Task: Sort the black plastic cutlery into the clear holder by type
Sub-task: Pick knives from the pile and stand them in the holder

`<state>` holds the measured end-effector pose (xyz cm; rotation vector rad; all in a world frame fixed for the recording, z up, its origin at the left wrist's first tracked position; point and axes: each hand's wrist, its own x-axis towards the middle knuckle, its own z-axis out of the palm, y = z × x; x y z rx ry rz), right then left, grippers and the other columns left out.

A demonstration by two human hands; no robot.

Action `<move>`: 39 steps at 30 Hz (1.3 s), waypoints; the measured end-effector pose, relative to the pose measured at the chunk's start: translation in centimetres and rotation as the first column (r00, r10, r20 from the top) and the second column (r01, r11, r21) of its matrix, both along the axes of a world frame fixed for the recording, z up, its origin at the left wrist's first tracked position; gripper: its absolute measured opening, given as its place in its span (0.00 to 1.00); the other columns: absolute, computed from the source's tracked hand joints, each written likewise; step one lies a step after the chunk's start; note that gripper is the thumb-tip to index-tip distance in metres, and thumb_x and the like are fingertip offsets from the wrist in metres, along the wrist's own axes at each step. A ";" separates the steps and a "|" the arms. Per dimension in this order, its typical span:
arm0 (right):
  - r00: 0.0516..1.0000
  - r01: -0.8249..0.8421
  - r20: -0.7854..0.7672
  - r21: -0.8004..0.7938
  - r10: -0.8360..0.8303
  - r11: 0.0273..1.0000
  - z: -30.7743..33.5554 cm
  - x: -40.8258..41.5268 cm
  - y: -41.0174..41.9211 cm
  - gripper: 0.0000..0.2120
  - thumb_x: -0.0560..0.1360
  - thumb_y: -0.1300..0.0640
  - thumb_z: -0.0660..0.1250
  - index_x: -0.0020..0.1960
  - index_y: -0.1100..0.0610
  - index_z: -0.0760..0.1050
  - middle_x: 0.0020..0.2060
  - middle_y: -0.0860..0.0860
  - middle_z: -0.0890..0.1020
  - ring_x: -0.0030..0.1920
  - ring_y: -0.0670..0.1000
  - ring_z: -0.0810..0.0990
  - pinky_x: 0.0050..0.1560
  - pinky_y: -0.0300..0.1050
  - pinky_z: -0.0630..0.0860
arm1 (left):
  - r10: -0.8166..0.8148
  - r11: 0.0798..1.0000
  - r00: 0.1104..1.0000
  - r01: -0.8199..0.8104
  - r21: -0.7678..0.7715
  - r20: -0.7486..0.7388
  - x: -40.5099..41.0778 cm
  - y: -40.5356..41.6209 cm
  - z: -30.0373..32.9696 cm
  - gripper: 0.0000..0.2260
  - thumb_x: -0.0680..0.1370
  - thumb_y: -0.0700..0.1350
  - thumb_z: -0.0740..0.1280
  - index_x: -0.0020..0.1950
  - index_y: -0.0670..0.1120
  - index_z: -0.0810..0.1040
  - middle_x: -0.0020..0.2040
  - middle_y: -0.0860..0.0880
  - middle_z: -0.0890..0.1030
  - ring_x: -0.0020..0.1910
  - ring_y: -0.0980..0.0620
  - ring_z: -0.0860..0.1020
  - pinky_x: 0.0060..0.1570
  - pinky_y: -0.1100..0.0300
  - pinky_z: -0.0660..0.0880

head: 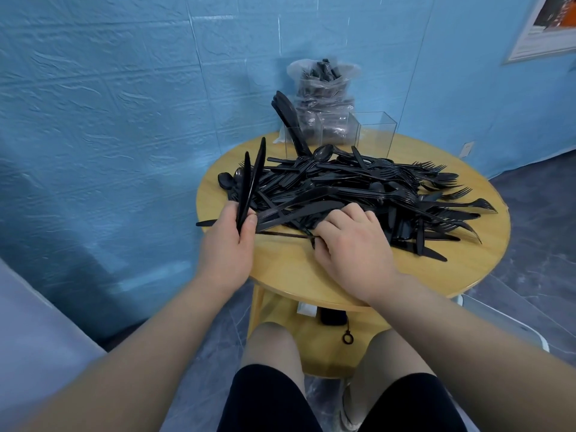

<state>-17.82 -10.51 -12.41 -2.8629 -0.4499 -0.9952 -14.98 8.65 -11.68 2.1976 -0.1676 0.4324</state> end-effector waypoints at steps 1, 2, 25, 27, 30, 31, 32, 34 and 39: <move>1.000 0.001 0.013 0.014 -0.001 1.000 0.1 0.0 -0.1 0.13 0.74 0.54 0.57 0.38 0.55 0.78 0.35 0.48 0.79 0.42 0.54 0.74 0.39 0.47 0.69 | 0.015 1.000 1.000 -0.016 0.005 0.020 -0.1 -0.2 0.2 0.03 0.81 0.46 0.59 0.48 0.51 0.69 0.35 0.57 0.73 0.34 0.59 0.72 0.33 0.59 0.64; 1.000 -0.007 0.029 0.023 0.007 1.000 0.2 0.0 -0.3 0.13 0.74 0.54 0.57 0.39 0.55 0.79 0.35 0.48 0.79 0.42 0.54 0.74 0.39 0.47 0.69 | 0.031 1.000 0.999 -0.031 0.004 0.032 -0.1 -0.2 0.4 0.03 0.82 0.46 0.59 0.48 0.50 0.69 0.35 0.58 0.73 0.34 0.59 0.71 0.33 0.61 0.64; 0.969 -0.053 -0.237 0.050 0.064 0.997 1.1 0.6 -1.1 0.08 0.75 0.51 0.64 0.43 0.54 0.80 0.34 0.48 0.80 0.38 0.52 0.79 0.48 0.47 0.75 | 0.152 0.988 0.981 -0.148 -0.044 0.117 0.9 -0.6 2.0 0.03 0.81 0.44 0.60 0.49 0.47 0.71 0.35 0.57 0.72 0.34 0.55 0.71 0.32 0.67 0.64; 0.960 -0.049 -0.273 0.051 0.061 0.997 1.3 0.1 -1.3 0.17 0.75 0.43 0.60 0.45 0.54 0.81 0.36 0.48 0.81 0.40 0.52 0.79 0.49 0.46 0.75 | 0.196 0.979 0.973 -0.188 -0.078 0.124 1.2 0.0 2.1 0.02 0.81 0.44 0.60 0.49 0.48 0.70 0.36 0.56 0.73 0.37 0.50 0.72 0.37 0.61 0.63; 0.962 -0.038 -0.265 0.092 0.062 0.995 1.9 -0.1 -1.3 0.28 0.73 0.35 0.54 0.50 0.56 0.81 0.40 0.49 0.82 0.43 0.51 0.79 0.49 0.46 0.74 | 0.240 0.967 0.959 -0.223 -0.124 0.148 1.4 0.9 2.5 0.02 0.81 0.43 0.60 0.51 0.46 0.71 0.37 0.56 0.73 0.40 0.48 0.72 0.40 0.58 0.64; 0.965 -0.035 -0.253 0.110 0.062 0.993 2.1 -0.1 -1.3 0.28 0.74 0.36 0.55 0.51 0.56 0.81 0.41 0.50 0.82 0.45 0.52 0.79 0.49 0.47 0.75 | 0.252 0.963 0.954 -0.231 -0.140 0.162 1.4 1.0 2.7 0.03 0.81 0.43 0.60 0.51 0.45 0.71 0.37 0.55 0.72 0.40 0.48 0.72 0.41 0.57 0.65; 0.971 -0.036 -0.230 0.132 0.065 0.991 2.1 0.0 -1.3 0.25 0.75 0.38 0.57 0.53 0.57 0.81 0.43 0.50 0.82 0.46 0.53 0.79 0.49 0.47 0.75 | 0.259 0.961 0.950 -0.235 -0.150 0.173 1.4 1.1 2.9 0.04 0.81 0.43 0.60 0.51 0.44 0.72 0.37 0.55 0.72 0.40 0.47 0.72 0.41 0.55 0.66; 0.981 -0.047 -0.175 0.203 0.083 0.978 2.3 0.3 -1.2 0.17 0.76 0.45 0.64 0.55 0.58 0.80 0.45 0.51 0.82 0.48 0.54 0.80 0.49 0.48 0.76 | 0.246 0.962 0.953 -0.218 -0.162 0.175 1.4 1.1 3.0 0.03 0.81 0.44 0.60 0.50 0.44 0.71 0.37 0.54 0.72 0.39 0.46 0.73 0.41 0.53 0.68; 0.984 -0.057 -0.131 0.391 0.117 0.919 3.3 0.9 -1.2 0.07 0.75 0.56 0.69 0.51 0.57 0.80 0.43 0.50 0.82 0.42 0.50 0.80 0.46 0.50 0.79 | 0.133 0.978 0.981 -0.106 -0.178 0.143 1.3 0.5 2.7 0.05 0.80 0.44 0.61 0.45 0.50 0.70 0.35 0.54 0.73 0.35 0.51 0.73 0.40 0.53 0.71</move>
